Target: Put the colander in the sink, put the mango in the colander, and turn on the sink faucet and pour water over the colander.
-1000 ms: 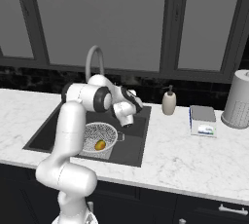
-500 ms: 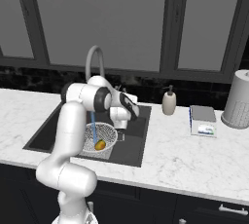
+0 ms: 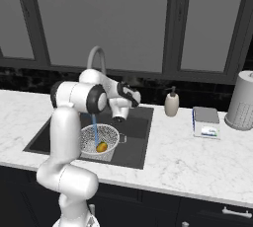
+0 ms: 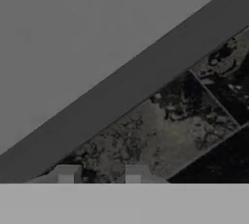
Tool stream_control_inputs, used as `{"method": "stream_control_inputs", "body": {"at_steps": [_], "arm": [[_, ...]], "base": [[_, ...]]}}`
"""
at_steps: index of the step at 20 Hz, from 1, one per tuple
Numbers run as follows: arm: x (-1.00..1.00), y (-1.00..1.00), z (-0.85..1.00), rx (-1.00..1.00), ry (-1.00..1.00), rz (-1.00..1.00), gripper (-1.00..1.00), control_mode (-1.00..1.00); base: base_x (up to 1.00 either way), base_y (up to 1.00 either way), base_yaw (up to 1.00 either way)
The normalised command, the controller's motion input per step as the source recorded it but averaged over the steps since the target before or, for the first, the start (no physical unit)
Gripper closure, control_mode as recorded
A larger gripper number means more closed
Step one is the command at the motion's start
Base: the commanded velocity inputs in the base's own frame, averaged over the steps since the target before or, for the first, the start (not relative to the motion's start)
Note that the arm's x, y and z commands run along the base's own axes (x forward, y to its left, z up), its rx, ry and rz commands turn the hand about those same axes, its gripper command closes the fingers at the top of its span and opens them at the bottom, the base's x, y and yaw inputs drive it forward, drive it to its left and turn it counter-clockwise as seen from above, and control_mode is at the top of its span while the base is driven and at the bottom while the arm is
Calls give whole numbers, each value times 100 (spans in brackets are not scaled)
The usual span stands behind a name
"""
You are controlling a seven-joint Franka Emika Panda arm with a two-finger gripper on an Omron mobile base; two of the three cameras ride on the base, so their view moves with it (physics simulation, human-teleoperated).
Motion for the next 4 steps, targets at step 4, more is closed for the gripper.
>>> {"method": "stream_control_inputs", "body": {"at_steps": [4], "arm": [[-43,-63,100,17,37,0,100,-100]], "base": [[0,0,0]]}}
